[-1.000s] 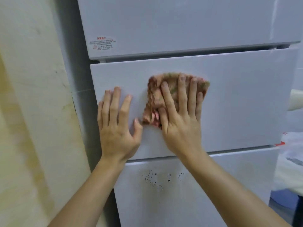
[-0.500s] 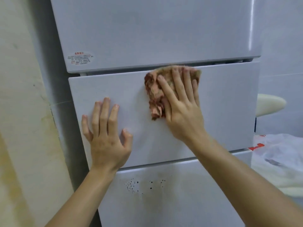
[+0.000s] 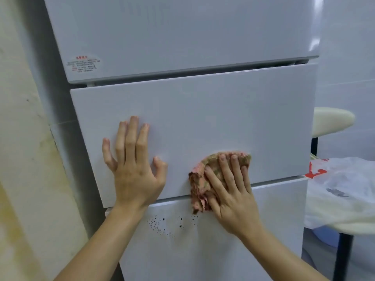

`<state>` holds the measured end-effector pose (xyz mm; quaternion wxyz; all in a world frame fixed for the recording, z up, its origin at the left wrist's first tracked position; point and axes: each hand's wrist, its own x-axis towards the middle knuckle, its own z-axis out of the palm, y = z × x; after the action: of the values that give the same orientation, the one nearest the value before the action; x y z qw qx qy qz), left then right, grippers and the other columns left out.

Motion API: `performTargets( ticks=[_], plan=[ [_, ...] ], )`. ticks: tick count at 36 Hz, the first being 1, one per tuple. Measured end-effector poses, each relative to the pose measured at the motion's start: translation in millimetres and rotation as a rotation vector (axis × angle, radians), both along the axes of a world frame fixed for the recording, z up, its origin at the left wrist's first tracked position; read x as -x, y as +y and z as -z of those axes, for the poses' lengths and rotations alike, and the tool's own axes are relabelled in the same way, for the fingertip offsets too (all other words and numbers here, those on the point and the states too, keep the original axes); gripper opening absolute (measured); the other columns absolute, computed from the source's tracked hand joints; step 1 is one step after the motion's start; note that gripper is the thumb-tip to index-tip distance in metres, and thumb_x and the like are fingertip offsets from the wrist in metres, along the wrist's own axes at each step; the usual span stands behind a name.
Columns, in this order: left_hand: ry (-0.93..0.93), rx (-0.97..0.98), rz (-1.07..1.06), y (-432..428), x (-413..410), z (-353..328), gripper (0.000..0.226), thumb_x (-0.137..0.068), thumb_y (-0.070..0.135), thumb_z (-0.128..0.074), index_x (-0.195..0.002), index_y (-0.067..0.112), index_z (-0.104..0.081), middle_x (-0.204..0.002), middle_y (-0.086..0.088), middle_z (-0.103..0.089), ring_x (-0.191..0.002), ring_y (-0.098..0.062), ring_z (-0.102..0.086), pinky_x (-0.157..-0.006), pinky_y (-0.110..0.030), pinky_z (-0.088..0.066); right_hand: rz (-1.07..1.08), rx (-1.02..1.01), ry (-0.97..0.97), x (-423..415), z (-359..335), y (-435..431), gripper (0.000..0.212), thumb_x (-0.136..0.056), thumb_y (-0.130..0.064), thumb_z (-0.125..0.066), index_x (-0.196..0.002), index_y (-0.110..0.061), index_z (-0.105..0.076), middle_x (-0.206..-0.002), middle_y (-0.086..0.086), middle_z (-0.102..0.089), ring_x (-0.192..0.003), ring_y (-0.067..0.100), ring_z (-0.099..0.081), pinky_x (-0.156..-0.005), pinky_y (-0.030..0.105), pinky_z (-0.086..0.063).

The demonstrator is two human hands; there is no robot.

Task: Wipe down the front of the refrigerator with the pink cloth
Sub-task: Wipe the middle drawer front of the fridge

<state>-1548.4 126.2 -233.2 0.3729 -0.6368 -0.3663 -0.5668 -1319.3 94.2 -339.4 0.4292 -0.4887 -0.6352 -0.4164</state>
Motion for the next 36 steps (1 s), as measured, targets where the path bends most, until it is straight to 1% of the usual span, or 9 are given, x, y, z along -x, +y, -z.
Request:
performTargets(
  ticks=[3, 8, 12, 14, 20, 23, 29, 33, 36],
  plan=[
    [0.042, 0.013, 0.008, -0.8, -4.3, -3.2, 0.073, -0.086, 0.026, -0.059, -0.156, 0.01, -0.045, -0.169, -0.014, -0.031, -0.159, -0.034, -0.024, -0.127, -0.062, -0.01, 0.02, -0.007, -0.01, -4.9, -16.1, -0.2, 0.058, -0.109, -0.054, -0.035, -0.163, -0.036, -0.025, -0.175, 0.004, -0.011, -0.162, 0.03, -0.009, -0.132, 0.048, -0.005],
    [0.073, 0.044, 0.016, -1.5, -16.4, -3.9, 0.073, -0.086, 0.034, -0.057, -0.155, 0.013, -0.043, -0.17, -0.013, -0.029, -0.159, -0.034, -0.021, -0.127, -0.062, -0.009, 0.026, -0.133, 0.108, -14.7, -96.7, 3.6, 0.068, -0.105, -0.065, -0.041, -0.161, -0.028, -0.034, -0.17, 0.018, -0.024, -0.159, 0.038, -0.015, -0.131, 0.052, -0.007],
    [0.036, 0.05, 0.029, -0.5, -22.7, -3.6, 0.072, -0.085, 0.032, -0.056, -0.153, 0.01, -0.043, -0.169, -0.016, -0.03, -0.159, -0.035, -0.021, -0.127, -0.062, -0.008, 0.041, -0.138, 0.253, -14.9, -169.8, 5.1, 0.095, -0.091, -0.083, -0.043, -0.164, -0.024, -0.029, -0.172, 0.023, -0.013, -0.16, 0.045, -0.006, -0.13, 0.054, 0.003],
    [0.035, 0.045, 0.028, 0.7, -23.2, -3.0, 0.072, -0.085, 0.032, -0.055, -0.152, 0.01, -0.043, -0.169, -0.016, -0.03, -0.158, -0.035, -0.021, -0.127, -0.061, -0.008, 0.062, -0.138, 0.276, -14.1, -182.7, 4.1, 0.098, -0.09, -0.084, -0.046, -0.165, -0.025, -0.026, -0.173, 0.022, -0.009, -0.16, 0.045, -0.002, -0.13, 0.057, 0.003],
    [0.024, 0.035, 0.018, 0.4, -25.6, -1.8, 0.073, -0.084, 0.03, -0.054, -0.153, 0.009, -0.044, -0.168, -0.016, -0.031, -0.157, -0.036, -0.022, -0.127, -0.06, -0.008, 0.048, -0.227, 0.256, -15.1, -150.2, 7.4, 0.059, -0.108, -0.05, -0.041, -0.161, -0.026, -0.036, -0.17, 0.022, -0.021, -0.159, 0.043, -0.014, -0.13, 0.057, -0.009],
    [0.027, 0.026, 0.015, -0.1, -27.0, -1.1, 0.073, -0.084, 0.028, -0.055, -0.154, 0.008, -0.043, -0.168, -0.015, -0.032, -0.157, -0.035, -0.024, -0.127, -0.06, -0.009, 0.012, -0.204, 0.241, -17.4, -108.9, 5.1, 0.055, -0.109, -0.037, -0.042, -0.162, -0.025, -0.033, -0.17, 0.023, -0.02, -0.159, 0.044, -0.013, -0.13, 0.058, -0.01],
    [0.061, 0.024, -0.027, 3.8, -25.3, 2.0, 0.074, -0.092, 0.031, -0.049, -0.163, 0.014, -0.036, -0.172, -0.01, -0.027, -0.16, -0.032, -0.019, -0.127, -0.063, -0.01, -0.01, -0.064, 0.101, -48.2, -3.4, -3.6, 0.056, -0.109, -0.041, -0.039, -0.163, -0.029, -0.032, -0.174, 0.014, -0.012, -0.16, 0.04, -0.011, -0.13, 0.057, -0.009],
    [0.083, 0.017, -0.041, 7.5, -23.7, 3.8, 0.075, -0.094, 0.037, -0.048, -0.164, 0.015, -0.033, -0.173, -0.009, -0.025, -0.161, -0.033, -0.018, -0.125, -0.067, -0.011, -0.018, -0.036, 0.04, -63.5, -11.1, -7.6, 0.056, -0.111, -0.049, -0.033, -0.165, -0.037, -0.023, -0.176, 0.007, -0.008, -0.162, 0.034, -0.01, -0.131, 0.052, -0.006],
    [0.069, 0.01, -0.04, 9.6, -25.4, 4.6, 0.076, -0.093, 0.042, -0.05, -0.164, 0.017, -0.034, -0.173, -0.008, -0.025, -0.161, -0.033, -0.019, -0.124, -0.069, -0.012, -0.015, -0.081, 0.074, -67.7, -44.8, -7.1, 0.056, -0.111, -0.047, -0.035, -0.164, -0.029, -0.029, -0.173, 0.013, -0.014, -0.161, 0.037, -0.009, -0.13, 0.056, -0.009]
  ],
)
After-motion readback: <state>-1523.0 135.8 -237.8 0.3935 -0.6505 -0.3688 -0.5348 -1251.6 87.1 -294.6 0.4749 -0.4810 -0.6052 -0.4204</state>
